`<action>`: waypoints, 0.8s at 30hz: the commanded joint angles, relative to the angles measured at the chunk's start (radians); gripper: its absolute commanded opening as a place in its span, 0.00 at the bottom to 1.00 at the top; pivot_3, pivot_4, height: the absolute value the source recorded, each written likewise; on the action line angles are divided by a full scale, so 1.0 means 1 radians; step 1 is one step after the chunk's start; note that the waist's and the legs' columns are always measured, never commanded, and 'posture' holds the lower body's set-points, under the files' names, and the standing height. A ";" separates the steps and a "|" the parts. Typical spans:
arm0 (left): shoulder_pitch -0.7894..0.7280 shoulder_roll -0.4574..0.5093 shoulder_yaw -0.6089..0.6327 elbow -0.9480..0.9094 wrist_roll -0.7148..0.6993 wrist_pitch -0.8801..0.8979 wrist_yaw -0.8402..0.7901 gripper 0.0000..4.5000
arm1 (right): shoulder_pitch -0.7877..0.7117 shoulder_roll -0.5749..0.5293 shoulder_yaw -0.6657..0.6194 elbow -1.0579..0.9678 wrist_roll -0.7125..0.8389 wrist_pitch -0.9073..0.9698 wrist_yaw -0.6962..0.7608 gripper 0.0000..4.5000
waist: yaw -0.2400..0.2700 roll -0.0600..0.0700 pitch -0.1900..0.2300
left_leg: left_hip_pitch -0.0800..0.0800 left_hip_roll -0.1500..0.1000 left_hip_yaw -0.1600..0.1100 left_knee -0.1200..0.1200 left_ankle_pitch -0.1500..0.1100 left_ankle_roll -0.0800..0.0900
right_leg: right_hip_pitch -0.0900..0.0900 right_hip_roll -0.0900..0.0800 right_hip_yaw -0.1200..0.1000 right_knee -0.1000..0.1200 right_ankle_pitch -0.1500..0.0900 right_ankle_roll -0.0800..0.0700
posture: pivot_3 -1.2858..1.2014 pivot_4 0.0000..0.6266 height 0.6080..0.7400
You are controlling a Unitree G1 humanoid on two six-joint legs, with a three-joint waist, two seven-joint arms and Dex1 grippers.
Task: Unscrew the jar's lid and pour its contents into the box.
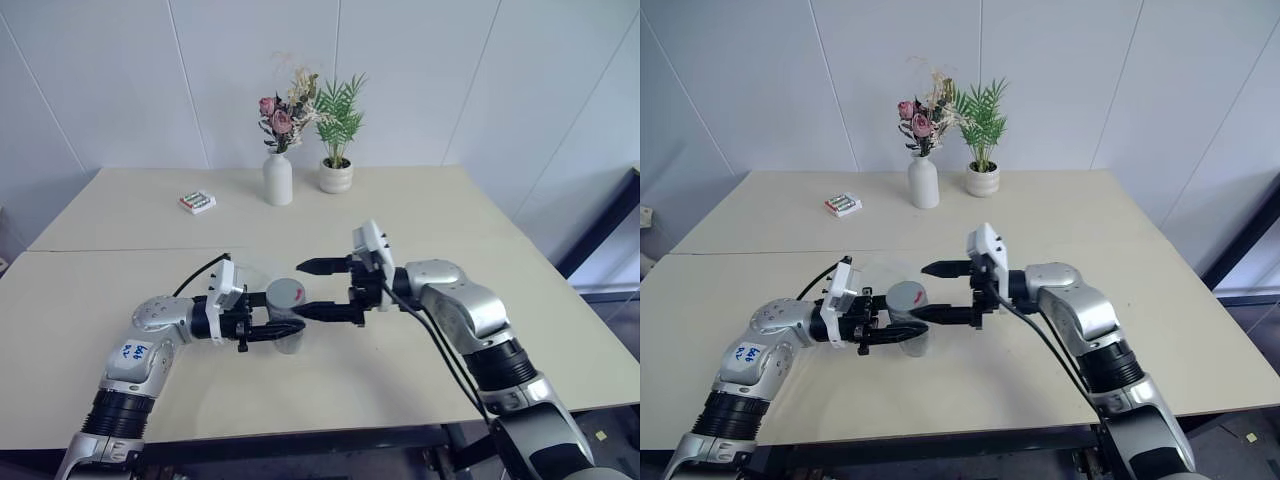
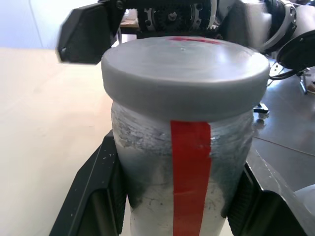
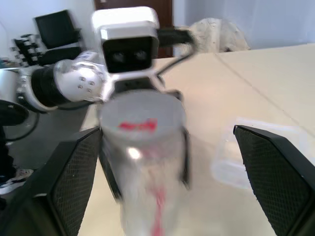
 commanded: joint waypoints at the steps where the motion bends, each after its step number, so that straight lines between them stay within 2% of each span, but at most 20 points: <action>1: -0.009 -0.005 0.000 -0.038 -0.020 -0.019 -0.021 0.47 | -0.002 -0.015 -0.047 0.013 -0.006 -0.025 -0.001 0.99 | 0.001 0.000 0.000 | 0.000 0.000 0.000 0.000 0.000 0.000 | 0.000 0.000 0.000 0.000 0.000 0.000 | 0.52 0.24 1.00; 7: -0.004 -0.003 0.003 -0.042 -0.020 -0.015 -0.022 0.47 | -0.004 -0.036 -0.079 0.046 -0.015 -0.039 0.017 0.99 | -0.007 0.000 0.000 | 0.001 0.000 0.002 -0.001 0.000 0.000 | -0.001 0.001 0.002 0.000 0.000 0.000 | 0.52 0.24 1.00; 15: -0.004 -0.001 0.003 -0.038 -0.017 -0.016 -0.022 0.47 | 0.019 -0.035 -0.103 -0.085 0.093 0.059 0.080 0.99 | -0.006 0.000 0.000 | 0.001 0.000 0.002 -0.001 0.000 0.000 | 0.000 0.001 0.003 0.000 0.000 0.001 | 0.52 0.24 1.00; 24: 0.003 -0.004 0.000 -0.049 -0.015 -0.011 -0.013 0.47 | 0.020 0.096 -0.005 -0.249 0.094 0.145 -0.052 0.99 | -0.005 0.000 0.000 | 0.002 0.000 0.002 -0.001 0.000 0.000 | -0.001 0.001 0.003 0.001 0.000 0.000 | 0.52 0.24 1.00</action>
